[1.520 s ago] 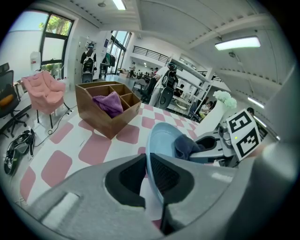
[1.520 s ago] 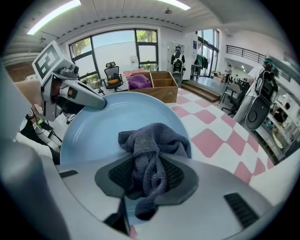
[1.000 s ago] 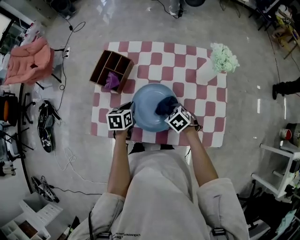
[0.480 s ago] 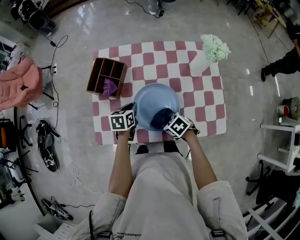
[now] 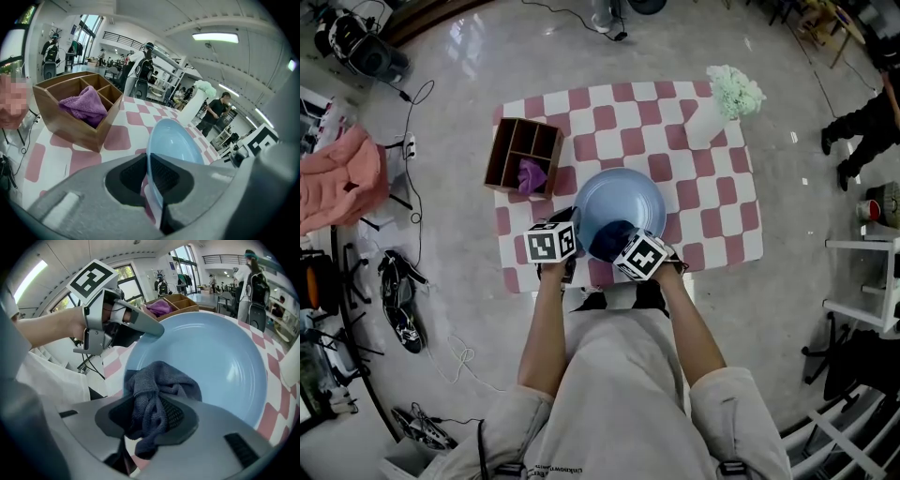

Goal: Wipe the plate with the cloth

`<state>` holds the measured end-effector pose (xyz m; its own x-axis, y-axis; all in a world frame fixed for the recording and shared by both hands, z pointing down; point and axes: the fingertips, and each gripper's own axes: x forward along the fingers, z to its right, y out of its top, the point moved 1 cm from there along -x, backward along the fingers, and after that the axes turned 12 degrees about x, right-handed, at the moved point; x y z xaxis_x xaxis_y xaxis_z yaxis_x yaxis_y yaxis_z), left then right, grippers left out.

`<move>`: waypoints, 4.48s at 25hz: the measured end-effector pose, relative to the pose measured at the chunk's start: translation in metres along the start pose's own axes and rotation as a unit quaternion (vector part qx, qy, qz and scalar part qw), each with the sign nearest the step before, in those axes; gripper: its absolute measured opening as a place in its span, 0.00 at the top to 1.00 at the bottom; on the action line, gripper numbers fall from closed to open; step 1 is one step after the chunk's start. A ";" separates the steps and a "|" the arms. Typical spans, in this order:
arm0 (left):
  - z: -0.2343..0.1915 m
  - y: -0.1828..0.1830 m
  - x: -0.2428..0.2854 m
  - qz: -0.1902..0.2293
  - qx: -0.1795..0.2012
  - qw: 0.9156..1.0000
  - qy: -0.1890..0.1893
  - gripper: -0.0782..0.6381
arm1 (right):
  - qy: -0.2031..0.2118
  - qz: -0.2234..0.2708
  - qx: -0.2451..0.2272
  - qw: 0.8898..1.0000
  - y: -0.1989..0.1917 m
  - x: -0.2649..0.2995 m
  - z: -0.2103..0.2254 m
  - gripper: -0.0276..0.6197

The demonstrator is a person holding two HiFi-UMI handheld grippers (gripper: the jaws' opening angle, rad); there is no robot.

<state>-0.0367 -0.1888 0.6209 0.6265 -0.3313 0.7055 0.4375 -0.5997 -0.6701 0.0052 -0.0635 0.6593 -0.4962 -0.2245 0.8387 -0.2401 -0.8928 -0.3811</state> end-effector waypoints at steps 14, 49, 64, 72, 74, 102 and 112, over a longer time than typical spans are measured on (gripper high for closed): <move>-0.007 0.002 0.004 -0.004 0.010 1.000 -0.019 0.85 | -0.002 0.057 -0.012 0.998 0.071 0.005 -0.014 0.75; -0.010 0.003 0.007 -0.013 0.000 1.000 -0.009 0.85 | -0.004 -0.073 -0.063 0.995 -0.029 -0.017 0.029 0.76; -0.007 -0.004 -0.003 -0.021 -0.014 0.999 0.023 0.85 | -0.035 -0.109 -0.099 0.988 0.007 -0.037 0.104 0.75; -0.006 -0.003 -0.008 -0.011 -0.022 0.999 0.044 0.85 | -0.090 -0.053 -0.086 0.991 0.054 -0.032 0.127 0.75; -0.007 -0.003 -0.009 -0.010 -0.028 0.998 0.050 0.85 | -0.105 -0.031 -0.085 0.990 0.069 -0.029 0.128 0.75; -0.020 -0.035 0.000 -0.020 -0.091 0.995 0.018 0.85 | -0.098 0.048 -0.148 0.983 0.119 0.031 0.023 0.75; -0.023 -0.053 0.010 -0.035 -0.055 0.998 -0.024 0.84 | -0.149 0.024 -0.105 0.983 0.099 0.044 0.019 0.75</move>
<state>-0.0679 -0.1771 0.6688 0.6279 -0.2529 0.7361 0.4093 -0.6971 -0.5887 -0.0245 -0.1695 0.6664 -0.2532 -0.3970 0.8822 -0.4040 -0.7852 -0.4693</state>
